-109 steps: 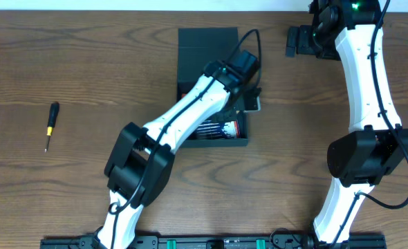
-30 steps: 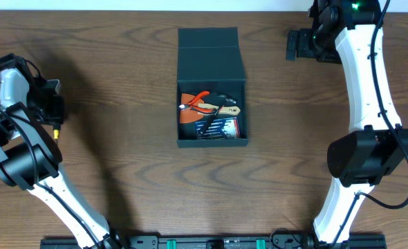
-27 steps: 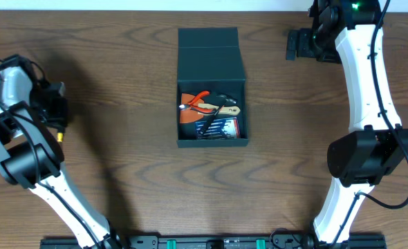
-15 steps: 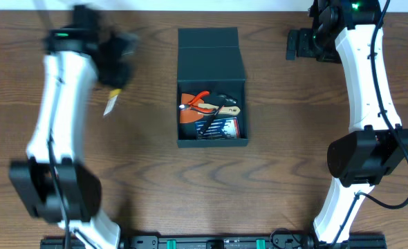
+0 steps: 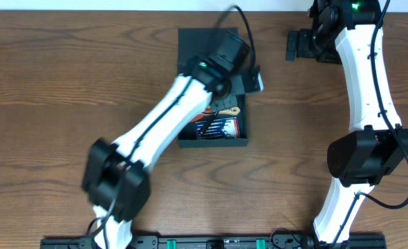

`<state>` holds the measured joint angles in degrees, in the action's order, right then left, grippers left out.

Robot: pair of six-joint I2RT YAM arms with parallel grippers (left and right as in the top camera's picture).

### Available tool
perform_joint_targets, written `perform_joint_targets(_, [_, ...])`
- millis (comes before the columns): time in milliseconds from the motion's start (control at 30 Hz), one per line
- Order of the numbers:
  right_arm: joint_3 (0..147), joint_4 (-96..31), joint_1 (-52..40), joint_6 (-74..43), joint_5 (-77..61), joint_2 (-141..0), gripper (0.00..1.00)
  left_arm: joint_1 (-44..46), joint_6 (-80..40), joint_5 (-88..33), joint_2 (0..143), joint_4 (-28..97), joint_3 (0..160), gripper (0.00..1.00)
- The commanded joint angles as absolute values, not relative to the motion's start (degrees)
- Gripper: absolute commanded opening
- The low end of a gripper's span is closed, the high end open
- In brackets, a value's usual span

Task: Pack container
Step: 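Drop the screwdriver into the box and withdraw the left gripper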

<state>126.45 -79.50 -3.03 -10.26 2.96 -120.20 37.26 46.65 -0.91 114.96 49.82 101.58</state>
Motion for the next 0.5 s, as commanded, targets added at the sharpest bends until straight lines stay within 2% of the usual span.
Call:
perform_joint_targets(0, [126.6, -80.2, -3.1, -10.2, 2.8, -119.8, 0.99, 36.3, 53.4, 3.7, 118.0, 49.7, 101.1, 0.06])
perform_joint_targets(167, [126.6, -80.4, -3.1, -10.2, 2.8, -119.8, 0.99, 35.1, 56.1, 3.7, 121.4, 47.7, 101.1, 0.07])
perform_joint_targets(233, [126.6, -80.4, -3.1, -10.2, 2.8, -119.8, 0.99, 34.9, 56.1, 3.7, 122.1, 46.8, 101.1, 0.13])
perform_joint_targets(333, [126.6, -80.4, -3.1, -10.2, 2.8, -119.8, 0.99, 34.8, 56.0, 3.8, 122.0, 45.9, 101.1, 0.36])
perform_joint_targets(367, [126.6, -80.2, -3.1, -10.2, 2.8, -119.8, 0.99, 34.8, 54.7, 4.5, 121.4, 45.8, 101.3, 0.48])
perform_joint_targets(400, [126.6, -79.9, -3.1, -10.2, 2.8, -119.8, 0.99, 34.9, 52.9, 5.3, 120.9, 45.7, 101.6, 0.67])
perform_joint_targets(433, [126.6, -79.5, -3.1, -10.2, 2.8, -119.8, 0.99, 35.0, 49.7, 6.7, 119.9, 45.5, 102.1, 0.78])
perform_joint_targets(467, [126.6, -78.9, -3.1, -10.2, 2.8, -119.8, 0.99, 35.0, 46.9, 7.6, 118.9, 45.5, 102.7, 0.81])
